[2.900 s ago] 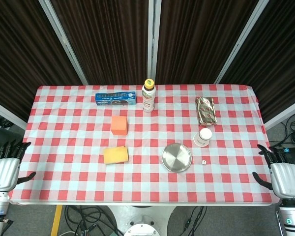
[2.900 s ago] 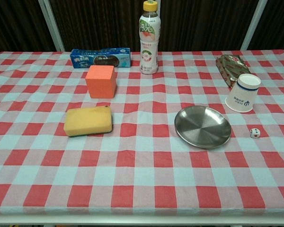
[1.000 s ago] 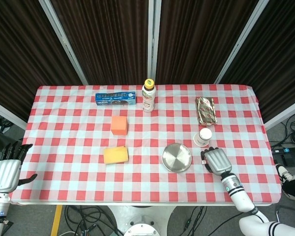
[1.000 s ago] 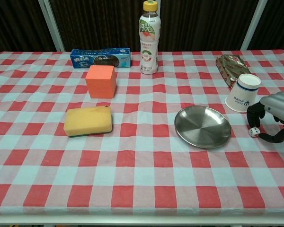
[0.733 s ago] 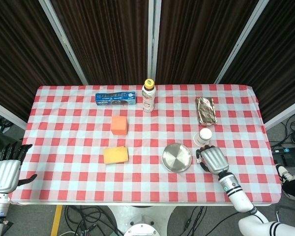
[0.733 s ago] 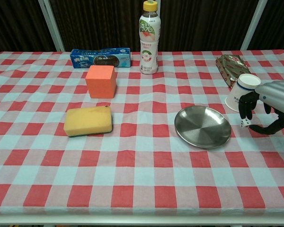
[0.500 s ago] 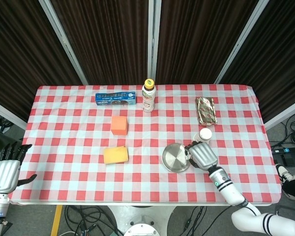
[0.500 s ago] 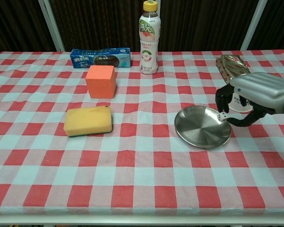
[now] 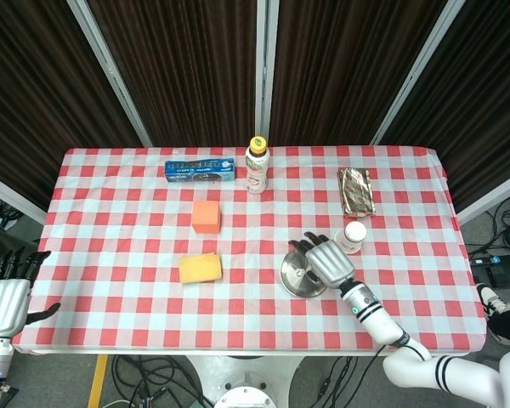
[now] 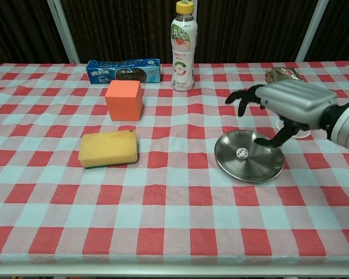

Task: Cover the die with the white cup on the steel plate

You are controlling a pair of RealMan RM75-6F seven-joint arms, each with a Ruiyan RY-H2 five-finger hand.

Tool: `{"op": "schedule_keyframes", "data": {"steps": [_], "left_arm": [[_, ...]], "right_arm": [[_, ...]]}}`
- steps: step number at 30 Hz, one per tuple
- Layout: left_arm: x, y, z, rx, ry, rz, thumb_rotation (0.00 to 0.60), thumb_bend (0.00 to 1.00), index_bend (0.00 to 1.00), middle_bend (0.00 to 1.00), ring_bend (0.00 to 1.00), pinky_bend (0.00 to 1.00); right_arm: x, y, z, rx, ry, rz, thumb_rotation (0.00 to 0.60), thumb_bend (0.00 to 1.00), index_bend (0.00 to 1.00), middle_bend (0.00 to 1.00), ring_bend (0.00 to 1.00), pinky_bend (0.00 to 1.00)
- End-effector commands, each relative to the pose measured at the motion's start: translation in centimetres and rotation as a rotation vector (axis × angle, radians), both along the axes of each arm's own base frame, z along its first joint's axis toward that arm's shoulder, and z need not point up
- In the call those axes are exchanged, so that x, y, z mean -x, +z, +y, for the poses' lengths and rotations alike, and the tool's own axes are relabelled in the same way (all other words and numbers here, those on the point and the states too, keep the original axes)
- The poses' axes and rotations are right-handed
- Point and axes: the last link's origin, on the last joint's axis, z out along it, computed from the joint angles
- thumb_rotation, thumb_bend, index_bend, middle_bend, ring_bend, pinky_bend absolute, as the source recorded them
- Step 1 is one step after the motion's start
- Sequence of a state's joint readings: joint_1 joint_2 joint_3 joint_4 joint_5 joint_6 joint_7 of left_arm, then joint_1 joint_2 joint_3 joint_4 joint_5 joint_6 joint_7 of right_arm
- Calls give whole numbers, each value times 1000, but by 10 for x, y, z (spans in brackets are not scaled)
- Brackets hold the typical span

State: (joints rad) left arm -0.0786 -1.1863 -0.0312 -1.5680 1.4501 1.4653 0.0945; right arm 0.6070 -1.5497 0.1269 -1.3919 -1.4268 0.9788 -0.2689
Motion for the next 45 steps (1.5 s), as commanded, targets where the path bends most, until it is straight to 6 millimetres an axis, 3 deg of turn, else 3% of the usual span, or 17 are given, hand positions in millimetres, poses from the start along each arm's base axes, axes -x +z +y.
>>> {"op": "schedule_keyframes", "data": {"steps": [1,6,8,13,20,36,41,45], "left_arm": [[0,0,0,0,-3,0,600,0,133,154,11,40],[-2,-2,3,3,-15,1,600,0,133,154,10,40],[-2,-2,4,5,-17,2,600,0,133,154,10,40],[-2,-4,5,12,-17,3,600,0,133,154,11,40],[-3,-3,6,15,-8,7,600,0,133,154,11,40],[-3,-2,4,15,0,13,600,0,133,154,10,40],[-3,-1,3,13,3,10,600,0,133,154,10,40],[-3,-1,3,16,6,11,600,0,133,154,10,40]], "right_arm": [[8,48,-5,121,-13,-57,600,205,127,294,124,269],[39,94,-17,223,-149,-109,600,146,127,299,125,269],[54,102,-21,223,-224,-139,600,100,127,292,125,269],[80,97,-26,156,-367,-224,600,31,127,268,125,268],[100,71,-40,60,-494,-327,600,26,127,261,124,268],[105,37,-59,-10,-554,-452,600,169,318,330,138,269],[97,40,-58,4,-500,-521,600,297,505,400,192,268],[78,48,-48,-41,-418,-585,600,303,535,423,205,268]]}}
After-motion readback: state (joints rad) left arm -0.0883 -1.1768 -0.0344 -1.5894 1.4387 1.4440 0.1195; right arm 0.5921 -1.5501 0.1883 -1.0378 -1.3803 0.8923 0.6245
